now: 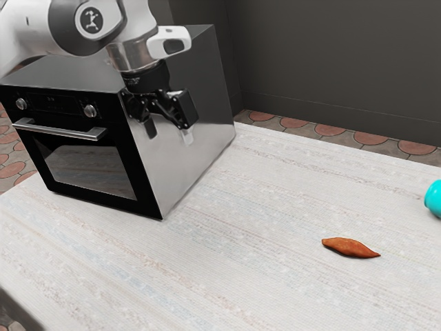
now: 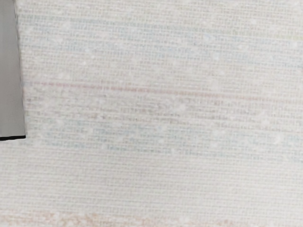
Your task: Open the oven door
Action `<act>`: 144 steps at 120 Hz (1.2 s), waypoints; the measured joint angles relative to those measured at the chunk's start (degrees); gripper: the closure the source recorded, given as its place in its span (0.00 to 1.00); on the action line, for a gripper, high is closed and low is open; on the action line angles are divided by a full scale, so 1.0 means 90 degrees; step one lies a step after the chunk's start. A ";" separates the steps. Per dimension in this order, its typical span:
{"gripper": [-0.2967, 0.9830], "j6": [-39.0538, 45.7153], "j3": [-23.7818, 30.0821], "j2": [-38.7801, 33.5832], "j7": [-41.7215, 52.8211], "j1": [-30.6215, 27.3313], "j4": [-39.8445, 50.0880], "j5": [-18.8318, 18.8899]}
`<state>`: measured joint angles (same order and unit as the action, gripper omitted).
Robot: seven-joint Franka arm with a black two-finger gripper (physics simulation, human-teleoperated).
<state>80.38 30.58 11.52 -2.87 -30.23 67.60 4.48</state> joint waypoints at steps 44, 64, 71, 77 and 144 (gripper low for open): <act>0.23 -0.0452 -0.0967 -0.1606 0.1826 -0.1030 -0.0600 0.0963; 0.23 -0.0448 -0.3527 -0.2958 0.4387 -0.0407 0.0556 -0.0719; 0.23 -0.0257 -0.4294 -0.3294 0.5368 -0.0374 0.1473 -0.1525; 0.23 0.0013 -0.4813 -0.3633 0.6162 -0.0367 0.2361 -0.2025; 0.23 0.3274 -0.5217 -0.3515 1.0968 -0.0319 0.4260 -0.1990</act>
<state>109.85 -16.37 -20.12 95.84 -33.10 105.94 -13.44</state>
